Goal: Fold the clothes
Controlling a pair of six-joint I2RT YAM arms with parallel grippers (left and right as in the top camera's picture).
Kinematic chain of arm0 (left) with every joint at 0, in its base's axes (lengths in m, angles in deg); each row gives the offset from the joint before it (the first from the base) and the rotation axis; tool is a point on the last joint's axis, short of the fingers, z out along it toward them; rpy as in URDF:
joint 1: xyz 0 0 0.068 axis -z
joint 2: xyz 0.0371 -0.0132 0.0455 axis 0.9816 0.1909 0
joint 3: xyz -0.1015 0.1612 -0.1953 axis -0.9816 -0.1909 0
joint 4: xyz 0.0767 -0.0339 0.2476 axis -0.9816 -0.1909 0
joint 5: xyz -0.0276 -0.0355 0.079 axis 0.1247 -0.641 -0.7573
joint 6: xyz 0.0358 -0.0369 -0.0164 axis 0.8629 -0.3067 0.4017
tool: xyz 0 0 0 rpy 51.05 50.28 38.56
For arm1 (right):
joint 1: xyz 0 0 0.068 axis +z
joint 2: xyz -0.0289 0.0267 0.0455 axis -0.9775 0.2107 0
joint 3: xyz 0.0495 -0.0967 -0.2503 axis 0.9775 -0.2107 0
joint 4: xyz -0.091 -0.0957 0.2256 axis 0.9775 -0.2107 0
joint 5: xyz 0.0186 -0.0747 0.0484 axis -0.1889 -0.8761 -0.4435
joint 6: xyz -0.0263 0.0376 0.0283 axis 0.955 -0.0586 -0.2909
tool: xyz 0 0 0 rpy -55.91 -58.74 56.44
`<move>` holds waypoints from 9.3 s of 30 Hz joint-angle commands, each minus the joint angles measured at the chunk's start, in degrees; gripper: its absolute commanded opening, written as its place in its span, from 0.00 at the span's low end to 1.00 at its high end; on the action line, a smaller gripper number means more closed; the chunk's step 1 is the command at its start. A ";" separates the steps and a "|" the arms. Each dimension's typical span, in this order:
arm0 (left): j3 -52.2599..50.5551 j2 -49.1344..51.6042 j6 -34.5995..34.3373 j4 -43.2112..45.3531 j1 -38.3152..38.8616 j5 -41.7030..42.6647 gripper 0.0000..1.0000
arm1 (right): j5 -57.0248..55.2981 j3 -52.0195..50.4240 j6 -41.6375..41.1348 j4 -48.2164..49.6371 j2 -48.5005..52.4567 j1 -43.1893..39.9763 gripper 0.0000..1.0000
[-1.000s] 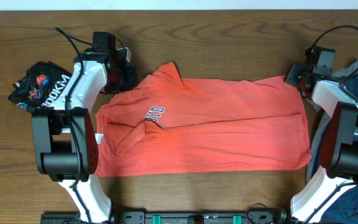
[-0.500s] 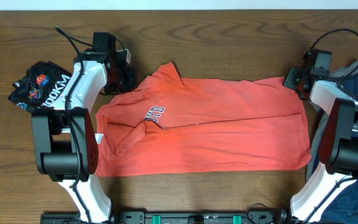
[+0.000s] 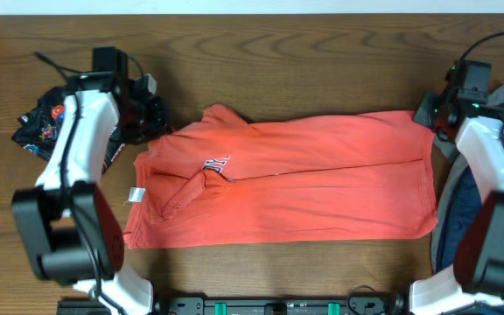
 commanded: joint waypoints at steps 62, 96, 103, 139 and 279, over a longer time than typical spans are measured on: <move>-9.99 -2.69 2.56 -1.99 3.63 -0.26 0.50 | 7.02 -1.73 5.88 -32.39 -2.25 -0.83 0.23; -9.75 -8.66 -0.31 -18.93 15.56 -4.09 0.06 | 1.14 -4.44 5.25 -31.26 -2.25 2.51 0.28; -9.77 -14.75 -0.52 -18.49 15.56 -6.67 0.06 | 1.16 -4.44 5.25 -30.95 -2.25 2.51 0.29; -22.40 -14.53 -13.70 0.13 32.87 -16.85 0.57 | 0.52 -4.44 5.27 -32.22 -2.25 2.51 0.45; -31.87 -23.45 -9.57 12.81 11.15 -19.30 0.98 | 6.38 1.90 -3.98 -26.99 -1.84 21.57 0.01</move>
